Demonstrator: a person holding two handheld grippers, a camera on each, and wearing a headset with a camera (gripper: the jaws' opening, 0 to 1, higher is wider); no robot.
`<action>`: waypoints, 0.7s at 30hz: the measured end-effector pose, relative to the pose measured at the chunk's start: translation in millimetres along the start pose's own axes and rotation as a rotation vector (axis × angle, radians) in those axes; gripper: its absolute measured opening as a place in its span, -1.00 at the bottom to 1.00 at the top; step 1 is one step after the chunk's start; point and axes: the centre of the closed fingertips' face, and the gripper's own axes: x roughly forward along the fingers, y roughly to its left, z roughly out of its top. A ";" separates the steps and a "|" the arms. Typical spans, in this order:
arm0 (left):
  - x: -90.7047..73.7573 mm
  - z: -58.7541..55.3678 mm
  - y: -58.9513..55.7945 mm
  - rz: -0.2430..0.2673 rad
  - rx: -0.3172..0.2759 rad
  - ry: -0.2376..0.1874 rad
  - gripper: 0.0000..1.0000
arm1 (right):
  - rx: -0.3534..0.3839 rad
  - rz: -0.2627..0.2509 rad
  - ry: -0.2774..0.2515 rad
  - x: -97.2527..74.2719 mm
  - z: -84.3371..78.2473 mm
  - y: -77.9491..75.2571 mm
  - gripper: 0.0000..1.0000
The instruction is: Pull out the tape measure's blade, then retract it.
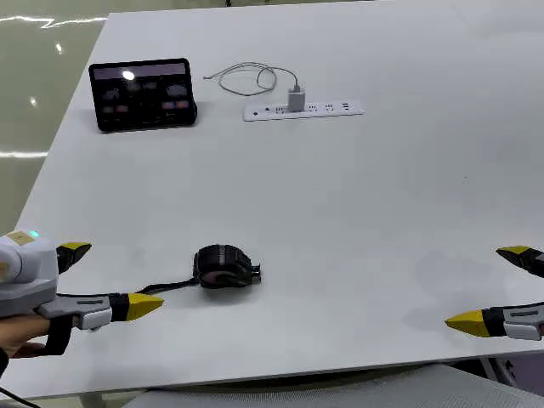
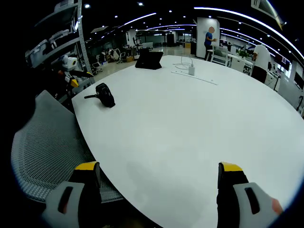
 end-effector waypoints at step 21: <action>0.0 -0.4 0.9 0.006 0.027 -0.009 1.00 | -0.002 0.010 0.003 1.1 -1.1 1.2 0.99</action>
